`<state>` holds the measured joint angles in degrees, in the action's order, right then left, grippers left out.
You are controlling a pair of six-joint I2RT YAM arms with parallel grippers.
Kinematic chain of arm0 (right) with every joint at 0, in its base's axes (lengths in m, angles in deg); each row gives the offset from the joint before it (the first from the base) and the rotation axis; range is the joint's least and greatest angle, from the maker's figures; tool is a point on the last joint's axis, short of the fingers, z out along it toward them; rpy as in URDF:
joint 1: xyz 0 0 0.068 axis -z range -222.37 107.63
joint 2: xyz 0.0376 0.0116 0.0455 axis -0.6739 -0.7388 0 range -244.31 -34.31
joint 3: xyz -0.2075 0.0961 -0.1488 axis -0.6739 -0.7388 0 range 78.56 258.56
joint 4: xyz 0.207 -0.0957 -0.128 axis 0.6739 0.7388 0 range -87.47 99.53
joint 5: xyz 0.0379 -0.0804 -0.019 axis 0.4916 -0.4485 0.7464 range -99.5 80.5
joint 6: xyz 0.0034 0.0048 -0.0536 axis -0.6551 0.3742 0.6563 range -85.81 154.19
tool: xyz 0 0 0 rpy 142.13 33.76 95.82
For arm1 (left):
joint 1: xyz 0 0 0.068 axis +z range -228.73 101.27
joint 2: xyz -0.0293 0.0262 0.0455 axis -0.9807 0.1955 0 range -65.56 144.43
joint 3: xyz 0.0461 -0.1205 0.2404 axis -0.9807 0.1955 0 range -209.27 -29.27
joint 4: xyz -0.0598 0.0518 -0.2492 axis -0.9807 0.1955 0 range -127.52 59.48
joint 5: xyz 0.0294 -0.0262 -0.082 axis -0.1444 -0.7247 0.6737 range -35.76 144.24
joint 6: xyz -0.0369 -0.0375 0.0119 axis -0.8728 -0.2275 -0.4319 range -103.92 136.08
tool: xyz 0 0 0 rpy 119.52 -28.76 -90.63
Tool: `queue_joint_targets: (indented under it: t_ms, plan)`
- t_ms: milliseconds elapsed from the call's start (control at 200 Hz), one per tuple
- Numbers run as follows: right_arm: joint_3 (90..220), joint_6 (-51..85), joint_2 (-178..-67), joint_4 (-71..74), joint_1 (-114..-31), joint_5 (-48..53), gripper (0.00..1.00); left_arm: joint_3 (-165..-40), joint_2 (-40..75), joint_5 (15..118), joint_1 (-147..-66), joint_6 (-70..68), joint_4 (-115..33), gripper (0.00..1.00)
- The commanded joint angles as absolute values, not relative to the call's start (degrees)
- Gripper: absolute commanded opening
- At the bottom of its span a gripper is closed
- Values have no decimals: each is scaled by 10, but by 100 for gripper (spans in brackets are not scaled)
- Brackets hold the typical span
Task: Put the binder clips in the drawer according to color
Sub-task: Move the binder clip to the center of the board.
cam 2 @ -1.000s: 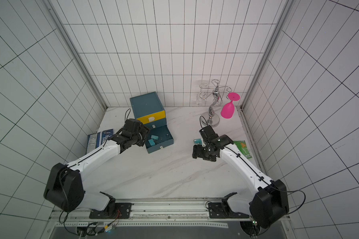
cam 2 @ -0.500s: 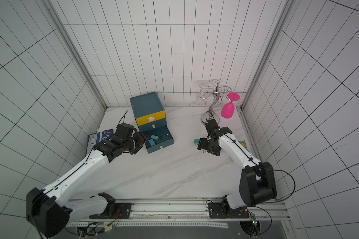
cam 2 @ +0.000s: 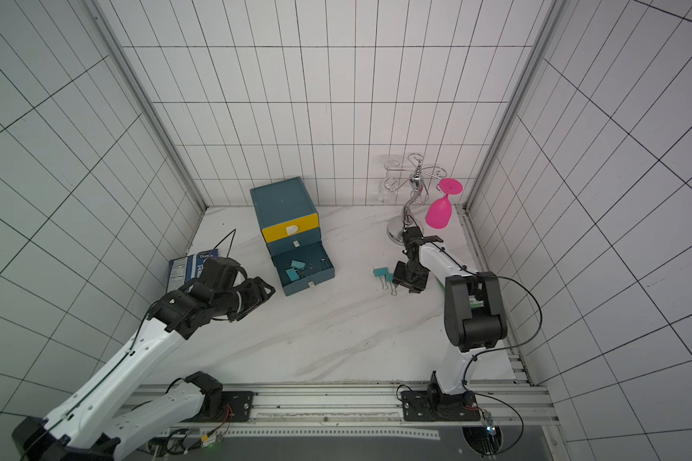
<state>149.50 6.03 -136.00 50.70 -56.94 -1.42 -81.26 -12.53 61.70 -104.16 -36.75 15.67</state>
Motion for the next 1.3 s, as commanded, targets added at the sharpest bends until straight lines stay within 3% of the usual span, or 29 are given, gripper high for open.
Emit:
queue_joint_targets:
  t_ms: [0, 105, 865, 1299]
  plan:
    - [1506, 64, -1369, 513, -567, -11, 24, -798, -144, 606, -1038, -360, 159, 70]
    - [1501, 56, -1376, 503, -567, 1, 0, -800, -142, 611, -1032, -356, 160, 70]
    - [1507, 41, -1442, 458, -579, 61, 0, -805, -120, 647, -1004, -341, 169, 70]
    - [1476, 21, -1400, 439, -601, 53, 0, -805, -112, 661, -997, -335, 163, 70]
